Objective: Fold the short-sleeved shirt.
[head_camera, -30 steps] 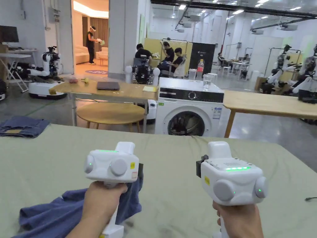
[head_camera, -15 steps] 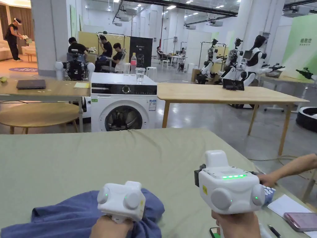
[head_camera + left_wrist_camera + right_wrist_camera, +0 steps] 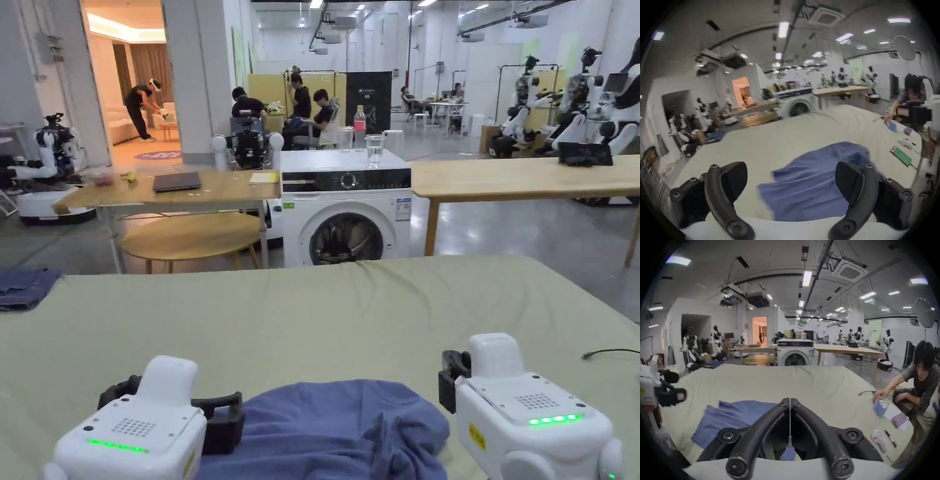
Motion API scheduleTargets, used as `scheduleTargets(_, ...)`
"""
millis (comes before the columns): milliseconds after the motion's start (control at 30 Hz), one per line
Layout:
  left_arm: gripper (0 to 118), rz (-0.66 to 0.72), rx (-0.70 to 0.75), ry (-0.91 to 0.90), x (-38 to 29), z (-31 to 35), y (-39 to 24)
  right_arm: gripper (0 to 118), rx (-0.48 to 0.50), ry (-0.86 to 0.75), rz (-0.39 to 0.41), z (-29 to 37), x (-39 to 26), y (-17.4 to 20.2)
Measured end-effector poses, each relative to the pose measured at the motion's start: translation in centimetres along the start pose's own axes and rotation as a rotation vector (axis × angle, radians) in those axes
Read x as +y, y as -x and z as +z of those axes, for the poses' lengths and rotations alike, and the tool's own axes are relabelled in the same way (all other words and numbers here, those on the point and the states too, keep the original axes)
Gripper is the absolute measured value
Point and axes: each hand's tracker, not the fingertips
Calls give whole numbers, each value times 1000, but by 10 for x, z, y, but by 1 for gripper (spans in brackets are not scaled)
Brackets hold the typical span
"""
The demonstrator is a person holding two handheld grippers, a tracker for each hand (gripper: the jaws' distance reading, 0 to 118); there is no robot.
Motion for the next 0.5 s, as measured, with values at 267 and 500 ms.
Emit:
scheduleTargets(267, 4, 106, 98, 206, -57, 6, 92, 0, 12, 23, 46, -10, -26, 38)
scheduleTargets(500, 0, 93, -30, 358, -63, -89, 81, 0, -6, 66, 56, -21, -34, 32)
